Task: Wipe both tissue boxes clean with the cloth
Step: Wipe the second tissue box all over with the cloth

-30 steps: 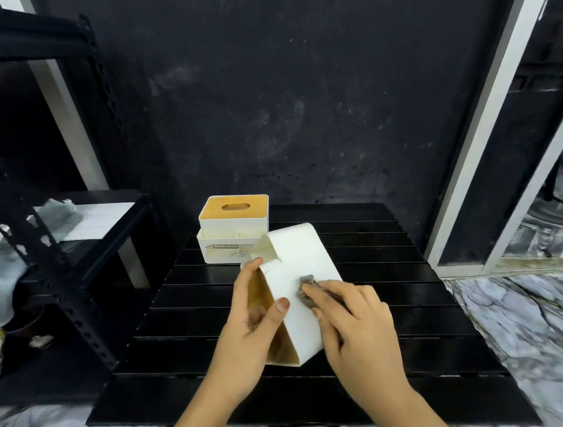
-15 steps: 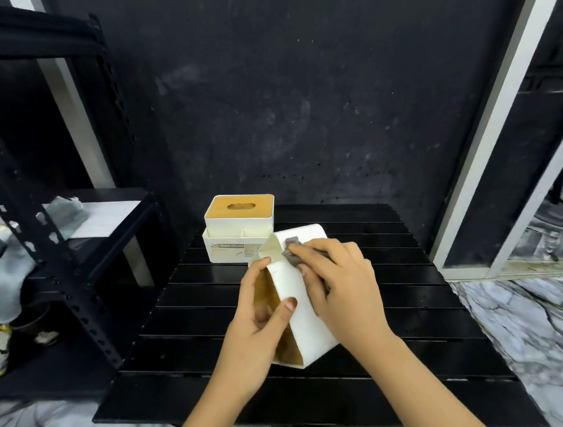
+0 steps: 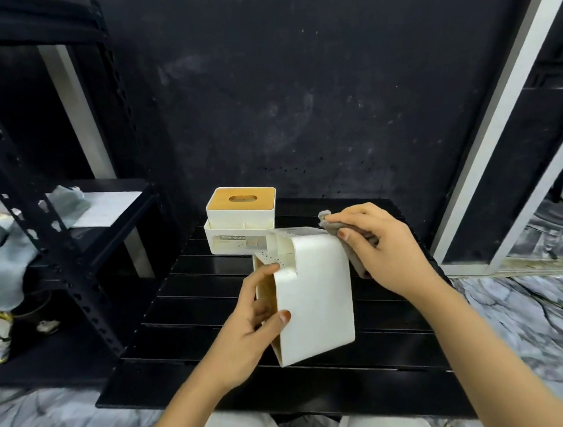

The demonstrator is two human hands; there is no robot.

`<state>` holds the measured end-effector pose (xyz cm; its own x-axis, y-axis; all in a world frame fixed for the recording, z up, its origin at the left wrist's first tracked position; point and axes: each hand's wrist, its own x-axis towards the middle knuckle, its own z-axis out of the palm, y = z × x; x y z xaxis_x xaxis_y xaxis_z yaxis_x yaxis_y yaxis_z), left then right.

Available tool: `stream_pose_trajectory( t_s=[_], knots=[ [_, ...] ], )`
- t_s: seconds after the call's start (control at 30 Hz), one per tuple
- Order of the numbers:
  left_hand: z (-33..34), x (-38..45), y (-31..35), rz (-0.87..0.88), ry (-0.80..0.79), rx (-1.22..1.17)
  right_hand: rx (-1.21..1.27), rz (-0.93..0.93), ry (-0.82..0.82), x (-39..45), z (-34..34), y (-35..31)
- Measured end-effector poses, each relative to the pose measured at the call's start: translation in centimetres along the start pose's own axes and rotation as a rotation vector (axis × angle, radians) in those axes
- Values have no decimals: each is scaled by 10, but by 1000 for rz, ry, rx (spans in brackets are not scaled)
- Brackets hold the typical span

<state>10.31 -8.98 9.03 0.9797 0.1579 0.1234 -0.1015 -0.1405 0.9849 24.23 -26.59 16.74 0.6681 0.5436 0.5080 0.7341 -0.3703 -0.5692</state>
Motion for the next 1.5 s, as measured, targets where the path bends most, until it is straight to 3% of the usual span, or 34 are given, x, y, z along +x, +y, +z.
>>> stream_pose_trajectory(
  t_s=[0.2,0.37,0.67,0.87,1.17,1.5],
  knots=[
    [-16,-1,-15,-57,-96,42,20,21,-326,4,-15,-3],
    [-20,-5,-29,-70,-40,92,-18,-17,-318,-12,10,-3],
    [13,3,5,252,524,532,-31,76,-115,-26,38,-22],
    [36,6,7,115,499,445,-95,116,-37,-35,52,-34],
    [32,10,10,67,482,408,50,73,-235,-26,33,-26],
    [26,21,7,56,460,424,-10,30,-260,-24,30,-21]
  ],
)
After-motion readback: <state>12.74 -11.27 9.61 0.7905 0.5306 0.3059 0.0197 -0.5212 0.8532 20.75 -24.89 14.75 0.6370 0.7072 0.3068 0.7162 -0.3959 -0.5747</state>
